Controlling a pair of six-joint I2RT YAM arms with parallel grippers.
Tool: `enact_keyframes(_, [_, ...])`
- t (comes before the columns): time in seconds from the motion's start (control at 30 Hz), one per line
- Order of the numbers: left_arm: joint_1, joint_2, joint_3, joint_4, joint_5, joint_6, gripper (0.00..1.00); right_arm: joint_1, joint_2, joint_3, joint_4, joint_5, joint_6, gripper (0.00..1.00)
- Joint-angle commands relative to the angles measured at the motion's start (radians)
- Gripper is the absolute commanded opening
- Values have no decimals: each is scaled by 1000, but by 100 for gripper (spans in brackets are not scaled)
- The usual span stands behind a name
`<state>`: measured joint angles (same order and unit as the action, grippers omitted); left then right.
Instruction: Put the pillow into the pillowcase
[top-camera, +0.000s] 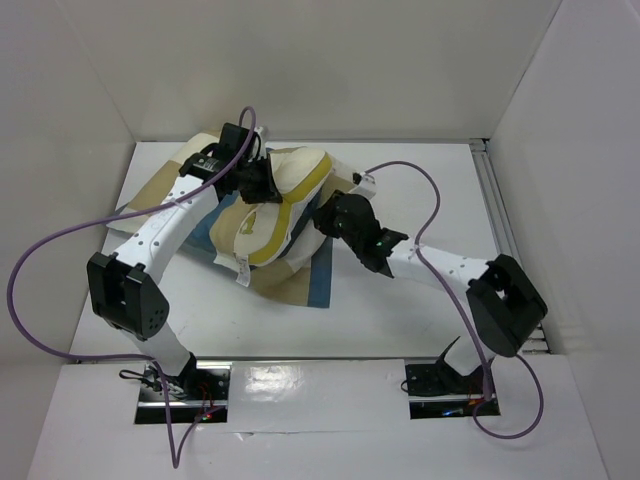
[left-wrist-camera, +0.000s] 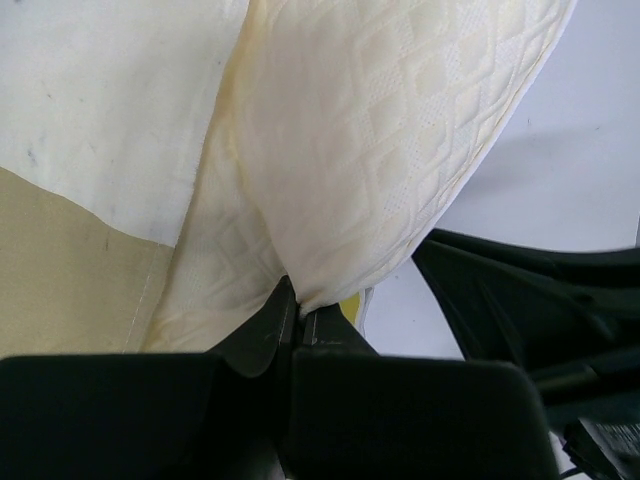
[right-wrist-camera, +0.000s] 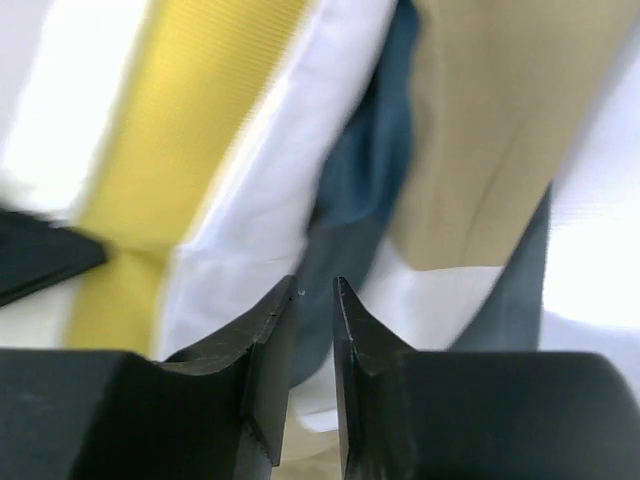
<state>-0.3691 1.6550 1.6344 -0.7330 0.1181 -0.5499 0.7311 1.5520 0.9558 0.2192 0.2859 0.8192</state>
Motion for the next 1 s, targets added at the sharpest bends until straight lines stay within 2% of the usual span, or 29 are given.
enact_keyframes(0.0, [12, -47, 45, 37, 5, 5, 0, 34, -61, -12, -1, 160, 37, 27])
enact_keyframes(0.13, [12, -47, 45, 37, 5, 5, 0, 34, 25, 38, -12, 93, 28, 34])
enact_keyframes(0.27, [12, -57, 45, 37, 14, 5, 0, -5, 126, 103, 5, -7, 44, 52])
enact_keyframes(0.3, [12, -57, 45, 37, 14, 5, 0, -16, 135, 103, 26, -25, 54, 61])
enact_keyframes(0.33, [12, -57, 45, 37, 14, 5, 0, -34, 135, 94, 45, -51, 72, 64])
enact_keyframes(0.77, [12, -66, 45, 27, 14, 5, 0, -111, 243, 60, 267, -252, 138, 66])
enact_keyframes(0.97, [12, -66, 45, 27, 14, 5, 0, -111, 353, 135, 312, -295, 172, 66])
